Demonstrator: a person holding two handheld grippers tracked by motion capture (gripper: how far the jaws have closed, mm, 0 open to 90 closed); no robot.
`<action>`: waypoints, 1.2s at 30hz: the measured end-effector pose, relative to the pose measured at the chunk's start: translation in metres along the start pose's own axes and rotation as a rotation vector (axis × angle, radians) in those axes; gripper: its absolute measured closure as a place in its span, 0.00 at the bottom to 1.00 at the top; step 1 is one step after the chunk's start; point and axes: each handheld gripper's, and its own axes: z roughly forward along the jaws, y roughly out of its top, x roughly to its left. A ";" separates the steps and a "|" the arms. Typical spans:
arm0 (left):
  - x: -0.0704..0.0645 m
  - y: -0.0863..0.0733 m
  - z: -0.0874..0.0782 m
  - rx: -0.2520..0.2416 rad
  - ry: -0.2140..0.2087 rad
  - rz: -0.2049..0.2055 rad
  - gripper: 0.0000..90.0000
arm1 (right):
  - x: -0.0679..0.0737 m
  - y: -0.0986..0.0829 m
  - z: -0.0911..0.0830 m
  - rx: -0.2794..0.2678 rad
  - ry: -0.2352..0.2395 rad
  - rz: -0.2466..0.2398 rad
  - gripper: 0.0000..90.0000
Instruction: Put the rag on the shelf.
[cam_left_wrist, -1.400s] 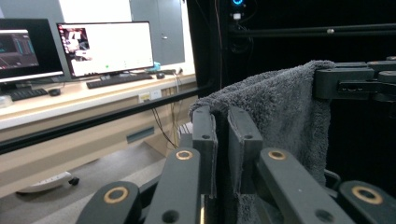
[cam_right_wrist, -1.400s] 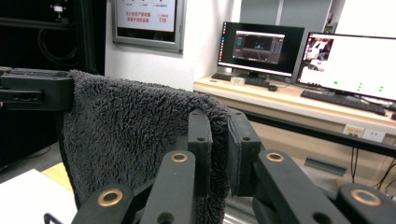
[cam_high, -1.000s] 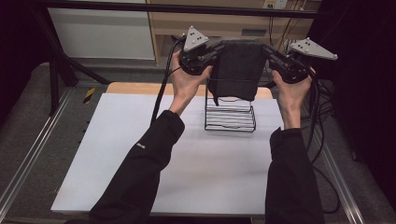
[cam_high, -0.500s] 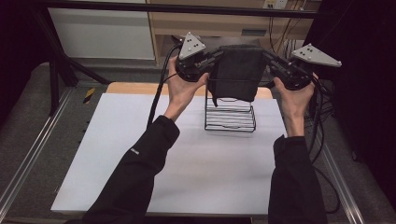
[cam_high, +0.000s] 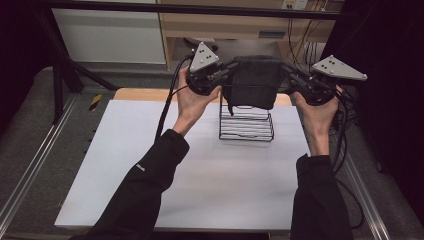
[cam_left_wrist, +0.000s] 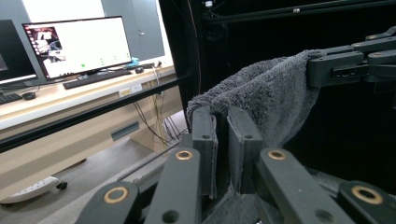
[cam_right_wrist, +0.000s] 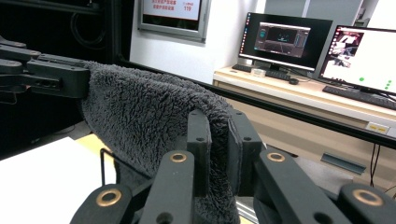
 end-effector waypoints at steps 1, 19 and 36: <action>-0.001 -0.001 -0.001 0.000 -0.002 0.001 0.91 | 0.001 -0.001 -0.001 0.001 0.002 -0.003 0.91; -0.014 -0.016 -0.011 0.001 -0.020 0.012 0.91 | 0.012 -0.018 -0.017 0.003 0.014 -0.005 0.90; -0.030 -0.054 -0.016 0.058 -0.036 0.000 0.91 | 0.022 -0.064 -0.022 0.052 0.036 0.030 0.90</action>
